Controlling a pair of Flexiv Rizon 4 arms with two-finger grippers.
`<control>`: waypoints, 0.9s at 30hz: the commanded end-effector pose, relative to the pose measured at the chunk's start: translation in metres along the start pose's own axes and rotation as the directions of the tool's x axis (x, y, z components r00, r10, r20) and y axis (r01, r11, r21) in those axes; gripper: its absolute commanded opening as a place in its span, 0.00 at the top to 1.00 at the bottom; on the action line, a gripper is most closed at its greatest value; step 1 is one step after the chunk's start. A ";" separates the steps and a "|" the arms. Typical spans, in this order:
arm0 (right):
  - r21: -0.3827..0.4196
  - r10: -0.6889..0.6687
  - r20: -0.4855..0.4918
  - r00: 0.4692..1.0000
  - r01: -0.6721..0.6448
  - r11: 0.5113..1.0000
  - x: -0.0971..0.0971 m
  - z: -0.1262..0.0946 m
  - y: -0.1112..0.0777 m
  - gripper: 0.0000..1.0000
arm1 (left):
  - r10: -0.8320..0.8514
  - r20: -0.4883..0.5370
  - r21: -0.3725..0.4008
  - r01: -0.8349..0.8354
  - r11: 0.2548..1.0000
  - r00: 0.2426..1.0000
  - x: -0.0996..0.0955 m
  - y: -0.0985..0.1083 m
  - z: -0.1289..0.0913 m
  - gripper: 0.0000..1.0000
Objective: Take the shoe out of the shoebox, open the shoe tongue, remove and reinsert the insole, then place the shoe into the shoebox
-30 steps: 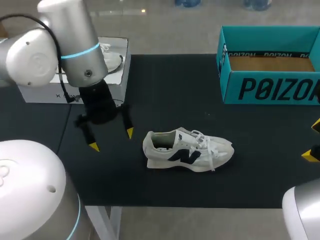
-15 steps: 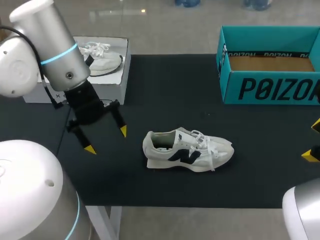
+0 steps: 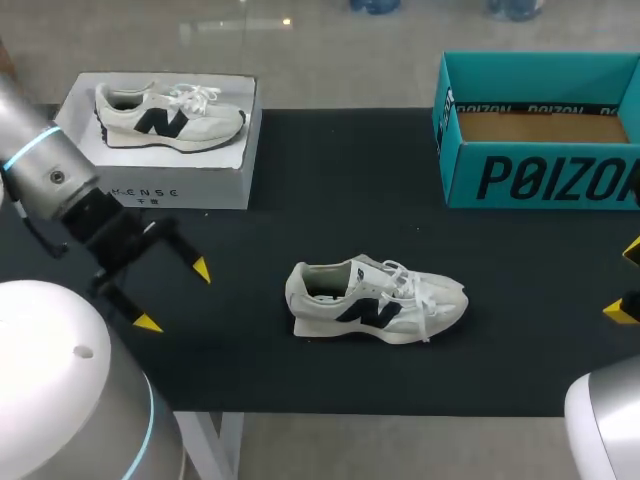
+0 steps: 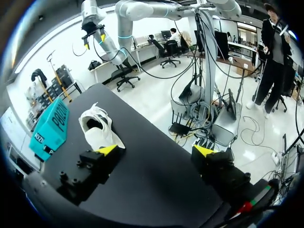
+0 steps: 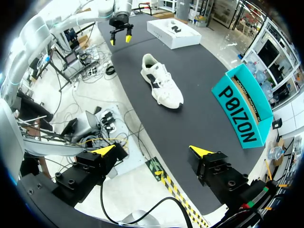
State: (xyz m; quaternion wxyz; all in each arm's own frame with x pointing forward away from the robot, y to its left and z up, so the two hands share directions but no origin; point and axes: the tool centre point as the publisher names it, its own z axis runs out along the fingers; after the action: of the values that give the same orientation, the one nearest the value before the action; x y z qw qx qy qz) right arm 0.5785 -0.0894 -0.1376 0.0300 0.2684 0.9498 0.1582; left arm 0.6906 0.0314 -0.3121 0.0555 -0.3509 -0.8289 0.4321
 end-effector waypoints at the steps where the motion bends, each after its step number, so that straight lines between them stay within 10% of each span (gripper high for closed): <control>1: 0.008 0.000 -0.006 1.000 0.000 1.000 -0.002 -0.002 0.003 0.00 | -0.142 0.120 0.305 0.099 0.947 0.983 0.003 0.008 0.002 0.00; 18: 0.008 0.000 -0.006 1.000 0.000 1.000 -0.002 -0.002 0.003 0.00 | -0.142 0.120 0.305 0.099 0.947 0.983 0.003 0.008 0.002 0.00; 27: 0.008 0.000 -0.006 1.000 0.000 1.000 -0.002 -0.002 0.003 0.00 | -0.411 0.424 0.254 0.330 0.909 0.807 0.006 -0.003 0.050 0.00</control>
State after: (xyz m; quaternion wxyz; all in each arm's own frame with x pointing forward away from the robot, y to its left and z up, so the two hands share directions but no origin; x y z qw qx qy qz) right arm 0.5785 -0.0894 -0.1377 0.0300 0.2683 0.9498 0.1582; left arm 0.6916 0.0182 -0.3420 0.0597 -0.1811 -0.7992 0.5700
